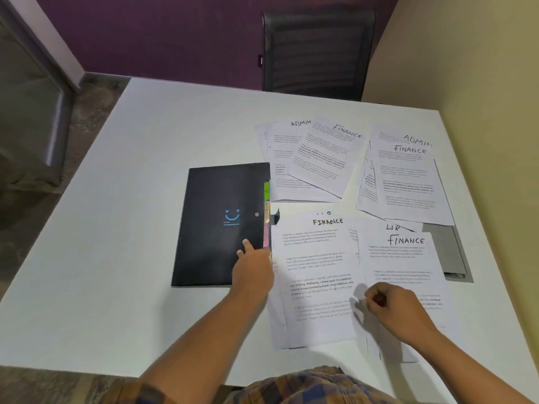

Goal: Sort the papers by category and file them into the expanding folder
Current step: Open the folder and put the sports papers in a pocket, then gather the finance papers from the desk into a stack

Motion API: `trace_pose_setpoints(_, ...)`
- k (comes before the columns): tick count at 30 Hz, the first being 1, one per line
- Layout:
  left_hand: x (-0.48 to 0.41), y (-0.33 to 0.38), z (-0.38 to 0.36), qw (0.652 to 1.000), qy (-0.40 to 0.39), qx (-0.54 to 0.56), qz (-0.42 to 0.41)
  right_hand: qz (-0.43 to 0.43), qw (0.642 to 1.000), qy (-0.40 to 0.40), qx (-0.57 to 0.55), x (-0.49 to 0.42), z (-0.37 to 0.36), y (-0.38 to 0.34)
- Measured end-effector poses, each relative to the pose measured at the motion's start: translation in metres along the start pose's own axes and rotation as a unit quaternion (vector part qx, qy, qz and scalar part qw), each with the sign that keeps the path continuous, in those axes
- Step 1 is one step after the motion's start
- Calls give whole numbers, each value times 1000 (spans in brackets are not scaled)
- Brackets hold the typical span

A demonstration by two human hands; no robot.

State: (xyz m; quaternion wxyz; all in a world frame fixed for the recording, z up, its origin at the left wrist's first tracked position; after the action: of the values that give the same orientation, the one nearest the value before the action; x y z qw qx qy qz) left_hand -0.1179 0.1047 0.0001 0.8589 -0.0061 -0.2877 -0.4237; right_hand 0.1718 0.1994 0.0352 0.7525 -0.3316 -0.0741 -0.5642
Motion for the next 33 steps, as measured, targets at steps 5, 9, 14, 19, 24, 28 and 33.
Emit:
trace_pose_setpoints(5,-5,-7,-35,998,-6,-44,-54,-33,999,-31,-1,13,-15,33)
trace_pose_setpoints(9,6,-29,-58,996,-6,-72,-58,-37,996,-61,47,23,-23,41)
trace_pose_setpoints(14,1,-36,-71,994,-20,-70,-81,-44,996,-56,52,31,-26,48)
trace_pose_setpoints(19,-5,-45,-75,990,-11,-80,-115,-44,997,-39,47,33,-22,52)
trace_pose_setpoints(24,-10,-54,-66,988,-18,-78,-131,-37,998,-33,47,28,-19,67)
trace_pose_setpoints(28,-15,-64,-54,988,-15,-108,-111,-20,995,-46,86,17,-21,89)
trace_pose_setpoints(33,12,-5,-52,984,56,-117,-122,40,986,-91,137,-1,-29,92)
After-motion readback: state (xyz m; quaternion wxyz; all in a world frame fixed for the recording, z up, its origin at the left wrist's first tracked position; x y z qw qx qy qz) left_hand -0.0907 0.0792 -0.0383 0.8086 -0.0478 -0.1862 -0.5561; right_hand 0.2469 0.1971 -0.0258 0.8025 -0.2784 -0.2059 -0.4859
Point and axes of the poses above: each hand's wrist, its own x-axis away from the middle knuckle, its own z-axis out of the back of the hand, y = z × x, the point moved 10 cm from there along -x, towards the middle knuckle, and after that the axes turned 3 degrees about -x, right-handed, at the moved point
